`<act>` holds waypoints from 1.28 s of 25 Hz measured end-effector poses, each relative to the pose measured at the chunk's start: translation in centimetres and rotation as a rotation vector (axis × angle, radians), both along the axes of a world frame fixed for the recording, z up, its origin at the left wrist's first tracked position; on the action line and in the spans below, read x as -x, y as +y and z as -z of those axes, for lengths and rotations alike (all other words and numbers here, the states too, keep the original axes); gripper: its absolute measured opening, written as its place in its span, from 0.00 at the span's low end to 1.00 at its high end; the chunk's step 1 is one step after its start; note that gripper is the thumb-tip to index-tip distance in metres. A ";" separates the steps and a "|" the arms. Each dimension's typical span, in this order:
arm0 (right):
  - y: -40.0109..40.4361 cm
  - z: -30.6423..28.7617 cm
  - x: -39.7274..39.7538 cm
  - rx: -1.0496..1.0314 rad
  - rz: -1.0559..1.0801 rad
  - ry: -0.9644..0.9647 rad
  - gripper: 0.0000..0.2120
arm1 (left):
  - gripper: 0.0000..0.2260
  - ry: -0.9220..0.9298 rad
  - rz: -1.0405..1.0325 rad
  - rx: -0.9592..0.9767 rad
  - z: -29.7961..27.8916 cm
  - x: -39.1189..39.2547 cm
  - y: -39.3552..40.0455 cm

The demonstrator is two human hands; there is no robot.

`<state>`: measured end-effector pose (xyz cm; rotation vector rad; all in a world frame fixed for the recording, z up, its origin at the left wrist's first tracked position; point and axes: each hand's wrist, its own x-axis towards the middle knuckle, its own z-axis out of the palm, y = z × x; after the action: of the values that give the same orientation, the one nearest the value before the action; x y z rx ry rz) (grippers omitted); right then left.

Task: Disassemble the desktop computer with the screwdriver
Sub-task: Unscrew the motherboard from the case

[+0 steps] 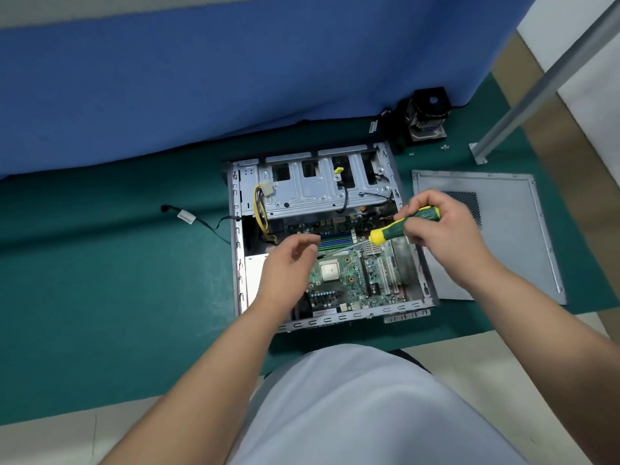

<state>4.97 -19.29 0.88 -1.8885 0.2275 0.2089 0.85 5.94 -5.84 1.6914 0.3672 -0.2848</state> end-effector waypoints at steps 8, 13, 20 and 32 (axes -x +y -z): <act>-3.9 0.7 -2.1 -0.158 0.096 0.050 0.10 | 0.08 0.361 -0.232 0.568 -1.7 -2.9 -4.0; -5.7 1.7 -3.8 -0.757 0.158 0.184 0.16 | 0.09 0.352 -0.261 0.634 -2.4 -4.6 -6.0; -7.2 1.6 -7.7 -0.865 0.259 0.245 0.09 | 0.09 0.284 -0.239 0.598 -3.6 -7.6 -8.2; -7.4 1.8 -11.1 -0.210 -0.204 0.020 0.05 | 0.10 0.328 -0.161 0.643 -4.4 -12.0 -14.8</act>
<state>16.11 -26.68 -0.89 -1.6999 0.0246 0.3759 12.84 -8.85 -1.45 0.9773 0.5805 -0.5025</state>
